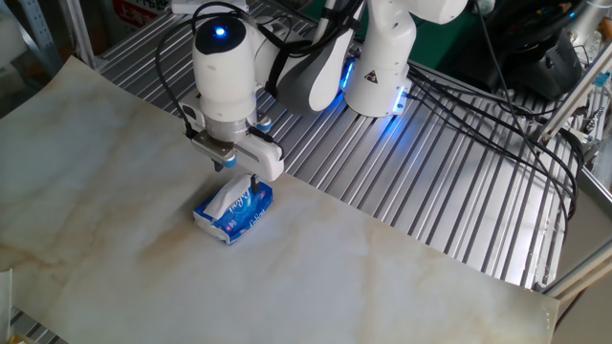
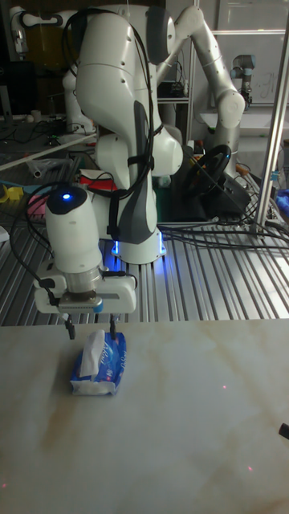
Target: Pull out a napkin
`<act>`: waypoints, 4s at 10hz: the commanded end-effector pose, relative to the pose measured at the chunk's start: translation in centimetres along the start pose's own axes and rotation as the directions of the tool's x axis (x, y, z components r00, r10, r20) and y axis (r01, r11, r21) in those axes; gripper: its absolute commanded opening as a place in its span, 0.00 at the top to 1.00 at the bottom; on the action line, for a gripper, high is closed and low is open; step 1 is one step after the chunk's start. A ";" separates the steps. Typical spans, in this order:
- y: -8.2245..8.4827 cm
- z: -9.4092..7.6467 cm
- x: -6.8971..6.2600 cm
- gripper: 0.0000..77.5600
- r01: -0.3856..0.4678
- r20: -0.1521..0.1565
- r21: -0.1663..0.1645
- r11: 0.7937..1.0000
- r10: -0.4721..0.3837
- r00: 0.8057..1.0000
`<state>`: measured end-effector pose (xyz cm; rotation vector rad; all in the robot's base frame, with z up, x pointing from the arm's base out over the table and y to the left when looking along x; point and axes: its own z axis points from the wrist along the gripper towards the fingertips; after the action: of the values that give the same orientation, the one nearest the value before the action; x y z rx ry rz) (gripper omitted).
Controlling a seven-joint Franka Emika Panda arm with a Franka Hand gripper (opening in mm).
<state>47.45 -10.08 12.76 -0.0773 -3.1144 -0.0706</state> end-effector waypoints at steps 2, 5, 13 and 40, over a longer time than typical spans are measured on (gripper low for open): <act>0.0 -0.1 -0.1 0.00 0.054 0.025 0.025 0.998 -0.055 0.998; 0.0 -0.1 -0.1 0.00 0.057 0.025 0.028 0.998 -0.058 0.998; 0.2 -0.1 -0.1 0.00 0.052 0.026 0.024 0.998 -0.053 0.998; 0.2 -0.1 -0.1 0.00 -0.004 -0.048 0.060 0.998 0.006 0.999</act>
<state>47.42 -9.91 12.70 -0.0623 -3.1010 0.0120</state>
